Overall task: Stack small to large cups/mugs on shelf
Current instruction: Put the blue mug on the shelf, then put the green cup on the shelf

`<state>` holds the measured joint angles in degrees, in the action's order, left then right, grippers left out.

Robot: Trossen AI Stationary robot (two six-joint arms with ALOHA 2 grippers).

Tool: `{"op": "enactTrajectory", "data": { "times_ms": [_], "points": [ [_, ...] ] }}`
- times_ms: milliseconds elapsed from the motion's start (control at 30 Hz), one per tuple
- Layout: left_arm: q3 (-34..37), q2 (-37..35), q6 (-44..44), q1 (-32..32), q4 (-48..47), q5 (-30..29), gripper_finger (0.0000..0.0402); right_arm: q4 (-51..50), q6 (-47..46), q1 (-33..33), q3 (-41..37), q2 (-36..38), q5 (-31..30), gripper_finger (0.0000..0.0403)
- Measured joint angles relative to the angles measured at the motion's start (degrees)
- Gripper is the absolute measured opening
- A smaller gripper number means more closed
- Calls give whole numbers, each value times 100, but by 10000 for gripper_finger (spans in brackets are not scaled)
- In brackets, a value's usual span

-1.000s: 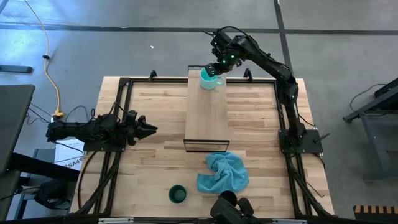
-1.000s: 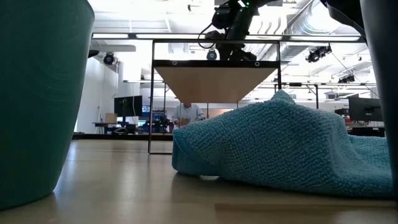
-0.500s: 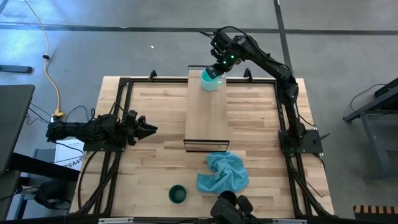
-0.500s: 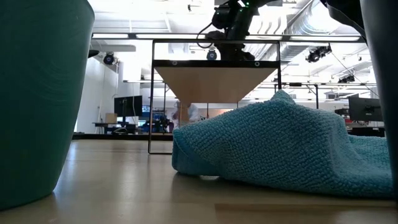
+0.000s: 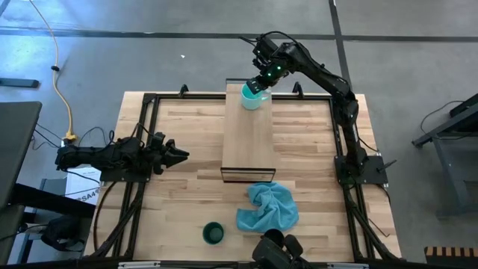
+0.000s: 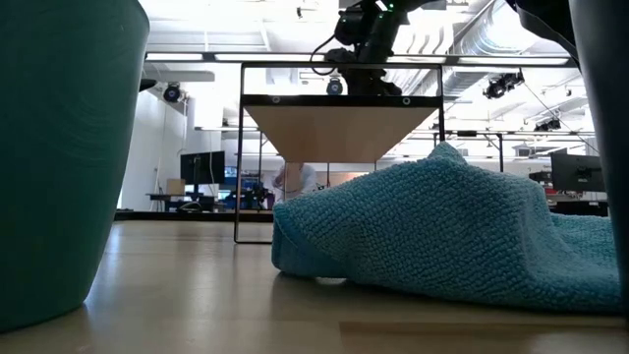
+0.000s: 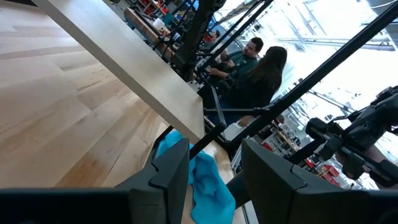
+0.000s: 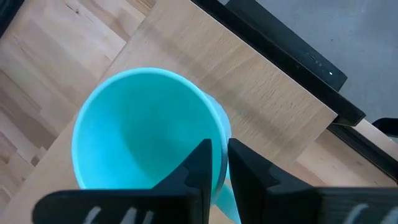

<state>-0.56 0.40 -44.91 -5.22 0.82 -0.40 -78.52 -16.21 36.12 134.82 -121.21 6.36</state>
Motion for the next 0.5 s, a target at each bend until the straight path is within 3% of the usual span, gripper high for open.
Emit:
{"op": "enactTrajectory", "data": {
  "times_ms": [267,500],
  "points": [
    [0,0,0,-1,0,0,136,55,-131,0,0,0,17,90],
    [0,-2,-43,-2,-11,105,136,123,-131,0,0,0,19,106]
  ]
}}
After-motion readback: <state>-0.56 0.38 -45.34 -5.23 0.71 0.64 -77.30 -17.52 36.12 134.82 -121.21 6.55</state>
